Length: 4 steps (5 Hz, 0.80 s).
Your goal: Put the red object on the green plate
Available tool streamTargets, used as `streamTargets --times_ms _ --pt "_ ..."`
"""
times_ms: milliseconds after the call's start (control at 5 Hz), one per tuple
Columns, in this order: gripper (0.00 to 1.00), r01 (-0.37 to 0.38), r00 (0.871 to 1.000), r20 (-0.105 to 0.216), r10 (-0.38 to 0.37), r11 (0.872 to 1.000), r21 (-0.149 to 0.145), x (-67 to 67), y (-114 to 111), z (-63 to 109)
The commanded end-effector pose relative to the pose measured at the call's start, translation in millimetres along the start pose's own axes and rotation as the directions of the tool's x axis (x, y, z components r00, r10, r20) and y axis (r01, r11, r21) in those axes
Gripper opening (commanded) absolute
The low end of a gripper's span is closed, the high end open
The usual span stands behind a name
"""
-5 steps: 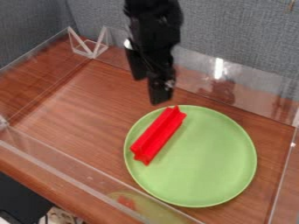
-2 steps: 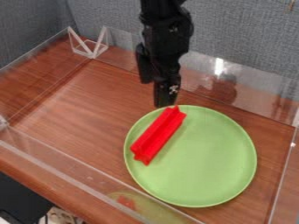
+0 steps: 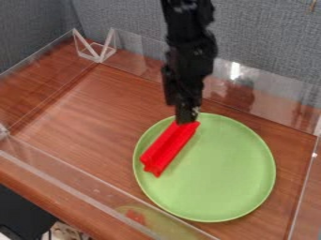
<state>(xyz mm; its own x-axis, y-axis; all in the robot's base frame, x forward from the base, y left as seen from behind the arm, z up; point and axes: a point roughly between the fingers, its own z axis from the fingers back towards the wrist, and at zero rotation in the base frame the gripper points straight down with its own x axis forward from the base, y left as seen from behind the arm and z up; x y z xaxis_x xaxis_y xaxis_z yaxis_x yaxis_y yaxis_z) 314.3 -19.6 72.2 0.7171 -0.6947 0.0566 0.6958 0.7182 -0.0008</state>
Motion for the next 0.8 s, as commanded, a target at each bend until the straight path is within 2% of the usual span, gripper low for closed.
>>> streamTargets --times_ms 0,200,400,600 --pt "1.00 -0.016 1.000 0.001 0.016 0.997 0.078 0.3 14.9 30.6" --pt "1.00 -0.081 0.996 -0.021 0.083 0.993 0.083 -10.7 19.8 32.5" --pt "1.00 -0.122 0.992 -0.027 0.125 0.989 0.088 -10.9 23.7 27.2" --pt "1.00 -0.127 0.991 -0.031 0.129 0.989 0.076 -4.5 16.5 23.8"
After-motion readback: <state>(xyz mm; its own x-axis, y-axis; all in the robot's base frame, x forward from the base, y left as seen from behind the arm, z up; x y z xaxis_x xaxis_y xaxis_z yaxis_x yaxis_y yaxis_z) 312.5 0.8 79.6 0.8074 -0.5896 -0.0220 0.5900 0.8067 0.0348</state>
